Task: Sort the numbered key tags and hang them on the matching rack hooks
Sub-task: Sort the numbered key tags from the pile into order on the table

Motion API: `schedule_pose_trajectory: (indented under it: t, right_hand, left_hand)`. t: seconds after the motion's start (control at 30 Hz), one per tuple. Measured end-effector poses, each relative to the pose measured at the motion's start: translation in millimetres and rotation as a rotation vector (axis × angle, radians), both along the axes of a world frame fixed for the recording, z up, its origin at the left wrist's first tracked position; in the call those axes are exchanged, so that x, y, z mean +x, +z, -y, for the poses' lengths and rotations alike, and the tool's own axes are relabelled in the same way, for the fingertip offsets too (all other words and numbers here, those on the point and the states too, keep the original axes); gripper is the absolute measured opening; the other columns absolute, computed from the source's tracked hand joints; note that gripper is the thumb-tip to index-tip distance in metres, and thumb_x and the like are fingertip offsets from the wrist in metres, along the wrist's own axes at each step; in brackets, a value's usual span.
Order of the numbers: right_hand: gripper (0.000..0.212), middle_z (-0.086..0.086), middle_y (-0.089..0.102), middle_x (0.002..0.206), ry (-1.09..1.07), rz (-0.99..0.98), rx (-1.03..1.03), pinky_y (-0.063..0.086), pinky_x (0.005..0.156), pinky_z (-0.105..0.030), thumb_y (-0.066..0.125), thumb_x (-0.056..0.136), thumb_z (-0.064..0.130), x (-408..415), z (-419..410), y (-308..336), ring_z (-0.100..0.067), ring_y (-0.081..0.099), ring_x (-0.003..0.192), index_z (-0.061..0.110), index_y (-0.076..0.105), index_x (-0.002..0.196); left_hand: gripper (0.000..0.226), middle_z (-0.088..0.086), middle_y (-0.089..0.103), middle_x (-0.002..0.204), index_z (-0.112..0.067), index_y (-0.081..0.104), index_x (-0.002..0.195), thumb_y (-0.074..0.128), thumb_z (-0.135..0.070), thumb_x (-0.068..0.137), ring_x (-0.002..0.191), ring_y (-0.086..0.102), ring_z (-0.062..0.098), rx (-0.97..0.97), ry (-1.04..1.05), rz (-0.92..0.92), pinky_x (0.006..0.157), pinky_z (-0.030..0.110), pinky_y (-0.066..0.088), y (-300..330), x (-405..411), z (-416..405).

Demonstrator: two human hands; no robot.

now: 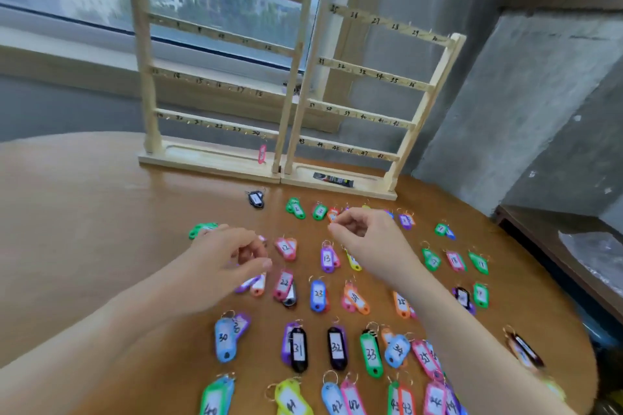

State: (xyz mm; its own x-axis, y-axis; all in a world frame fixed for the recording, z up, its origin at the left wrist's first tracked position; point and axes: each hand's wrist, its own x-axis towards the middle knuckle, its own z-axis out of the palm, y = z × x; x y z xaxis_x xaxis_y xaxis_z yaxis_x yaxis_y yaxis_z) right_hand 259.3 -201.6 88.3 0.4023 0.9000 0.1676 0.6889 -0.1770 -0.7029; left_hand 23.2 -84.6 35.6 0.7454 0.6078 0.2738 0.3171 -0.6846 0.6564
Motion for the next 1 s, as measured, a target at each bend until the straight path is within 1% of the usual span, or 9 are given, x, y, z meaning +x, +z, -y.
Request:
schedule_pose_trajectory:
  t: [0.07,0.23,0.4,0.5,0.57,0.63,0.7,0.83,1.0]
  right_hand:
    - [0.010,0.008,0.064,0.069,0.034,-0.009,-0.019,0.042,0.059,-0.013,0.069,0.094,0.027,-13,-29,-4,0.003,0.053,0.060,0.022,0.072,0.086]
    - [0.010,0.006,0.068,0.080,0.017,0.008,-0.051,0.044,0.063,-0.023,0.067,0.093,0.033,-34,-95,-13,-0.010,0.061,0.072,0.027,0.074,0.096]
    - [0.014,0.005,0.067,0.086,0.029,0.005,-0.059,0.044,0.063,-0.022,0.064,0.097,0.030,-39,-151,-17,-0.007,0.058,0.075,0.022,0.073,0.104]
    - [0.025,0.004,0.066,0.094,0.010,0.000,-0.052,0.044,0.070,-0.019,0.065,0.097,0.032,-37,-183,-20,-0.005,0.059,0.085,0.018,0.070,0.118]
    - [0.035,-0.005,0.068,0.099,-0.013,-0.024,-0.033,0.052,0.080,-0.030,0.066,0.097,0.033,-36,-206,-23,-0.017,0.064,0.089,0.017,0.065,0.128]
    - [0.046,-0.004,0.067,0.089,-0.024,-0.041,-0.029,0.054,0.085,-0.037,0.067,0.096,0.036,-35,-228,-27,-0.021,0.065,0.083,0.017,0.057,0.137]
    - [0.057,0.001,0.066,0.080,-0.031,-0.061,-0.030,0.052,0.082,-0.035,0.066,0.097,0.039,-32,-245,-31,-0.019,0.066,0.082,0.017,0.050,0.146]
    - [0.061,-0.002,0.073,0.096,-0.076,-0.143,-0.015,0.056,0.090,-0.040,0.063,0.099,0.041,-27,-261,-38,-0.020,0.069,0.089,0.014,0.043,0.150]
    - [0.050,0.001,0.072,0.090,-0.067,-0.193,0.014,0.052,0.070,-0.021,0.063,0.100,0.034,-26,-264,-41,-0.009,0.066,0.076,0.013,0.051,0.143]
  left_hand:
    - [0.044,-0.016,0.060,0.077,-0.030,0.065,0.079,0.049,-0.071,0.077,0.077,0.050,0.009,-0.042,0.111,0.036,0.069,0.027,0.036,-7,-14,-20]
    - [0.023,-0.021,0.060,0.072,-0.030,0.064,0.075,0.065,-0.043,0.094,0.066,0.048,0.006,-0.134,0.280,0.041,0.062,0.031,0.035,-14,-33,-71]
    - [0.019,-0.007,0.060,0.066,-0.026,0.067,0.078,0.064,-0.032,0.096,0.058,0.047,0.005,-0.196,0.369,0.158,0.060,0.030,0.039,-14,-33,-112]
    - [0.018,-0.007,0.059,0.067,-0.027,0.066,0.080,0.063,-0.029,0.097,0.062,0.048,0.007,-0.214,0.417,0.176,0.061,0.027,0.039,-21,-35,-124]
    - [0.017,-0.007,0.062,0.070,-0.028,0.066,0.081,0.063,-0.028,0.097,0.064,0.051,0.007,-0.203,0.434,0.175,0.061,0.023,0.039,-27,-39,-127]
    - [0.015,-0.008,0.062,0.073,-0.032,0.064,0.082,0.062,-0.029,0.097,0.067,0.053,0.008,-0.175,0.435,0.158,0.060,0.021,0.037,-31,-41,-129]
    - [0.017,-0.010,0.060,0.070,-0.034,0.062,0.080,0.063,-0.028,0.096,0.067,0.052,0.007,-0.133,0.439,0.155,0.058,0.017,0.033,-32,-41,-127]
    - [0.022,-0.015,0.057,0.062,-0.030,0.060,0.074,0.064,-0.022,0.094,0.060,0.052,0.008,-0.145,0.475,0.224,0.054,0.025,0.039,-31,-38,-127]
    - [0.024,-0.016,0.056,0.060,-0.029,0.058,0.072,0.063,-0.023,0.095,0.057,0.051,0.009,-0.149,0.482,0.190,0.051,0.022,0.037,-30,-36,-127]
